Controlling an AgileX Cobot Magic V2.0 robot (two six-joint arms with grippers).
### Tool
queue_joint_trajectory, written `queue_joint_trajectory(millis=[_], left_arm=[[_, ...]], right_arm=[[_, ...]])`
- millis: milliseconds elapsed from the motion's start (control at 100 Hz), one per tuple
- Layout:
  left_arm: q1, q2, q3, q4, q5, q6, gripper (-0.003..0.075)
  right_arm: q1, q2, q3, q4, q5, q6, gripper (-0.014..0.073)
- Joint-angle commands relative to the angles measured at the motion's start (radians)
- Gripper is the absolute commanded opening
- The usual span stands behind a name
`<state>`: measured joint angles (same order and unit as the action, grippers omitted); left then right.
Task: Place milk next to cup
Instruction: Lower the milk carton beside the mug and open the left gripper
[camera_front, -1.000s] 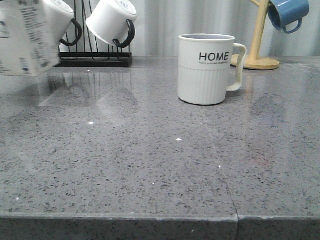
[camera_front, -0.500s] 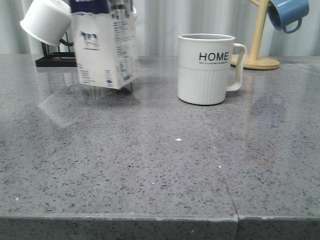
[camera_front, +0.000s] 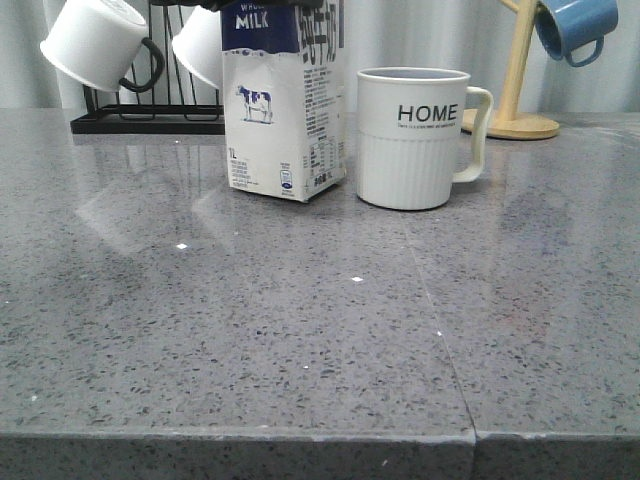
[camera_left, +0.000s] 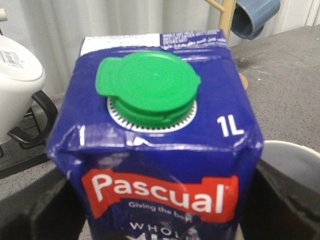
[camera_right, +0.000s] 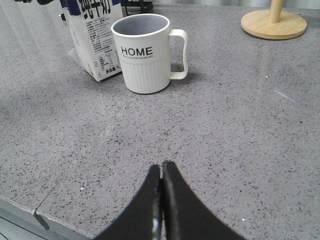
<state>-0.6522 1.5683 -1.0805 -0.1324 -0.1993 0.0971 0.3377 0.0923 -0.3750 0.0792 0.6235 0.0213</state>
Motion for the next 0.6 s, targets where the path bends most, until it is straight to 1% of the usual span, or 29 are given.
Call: queue_joint_trajectory(millis=[0,40,70,80,90,170,210,240,590], left_arm=[[-0.010,-0.037,-0.036,-0.008,-0.089,-0.002,0.0414],[-0.010,-0.037,-0.036,-0.008,-0.089,-0.002,0.0433],[-0.010,-0.037,-0.036,-0.008,-0.087,-0.002,0.0463],[-0.010,-0.037,-0.036,-0.008,-0.087,-0.002,0.0491],[-0.010,-0.037,-0.036,-0.010,-0.087,-0.002,0.0491],[-0.010,-0.037,-0.036,-0.048,-0.089,-0.002,0.0613],[-0.010,-0.037,-0.036,-0.063,-0.089,-0.002,0.0652],[-0.010,-0.037,-0.036,-0.063,-0.089,-0.002,0.0666],[-0.010,-0.045,-0.036,-0.060,-0.073,-0.002,0.0657]], right_arm=[[-0.004,0.012,-0.025,-0.003,-0.069,-0.004,-0.0066],[-0.004,0.012,-0.025,-0.003,-0.069,-0.004,-0.0066],[-0.004,0.012,-0.025,-0.003,-0.069,-0.004,-0.0066],[-0.004,0.012,-0.025,-0.003,-0.069,-0.004,-0.0066],[-0.004,0.012,-0.025,-0.003,-0.069,-0.004,-0.0066],[-0.004,0.012,-0.025,-0.003,-0.069,-0.004,-0.0066],[-0.004,0.012,-0.025,-0.003,-0.069,-0.004,-0.0066],[-0.004,0.012,-0.025,-0.003,-0.069,-0.004,-0.0066],[-0.004,0.012,-0.025,-0.003,-0.069,-0.004,-0.0066]])
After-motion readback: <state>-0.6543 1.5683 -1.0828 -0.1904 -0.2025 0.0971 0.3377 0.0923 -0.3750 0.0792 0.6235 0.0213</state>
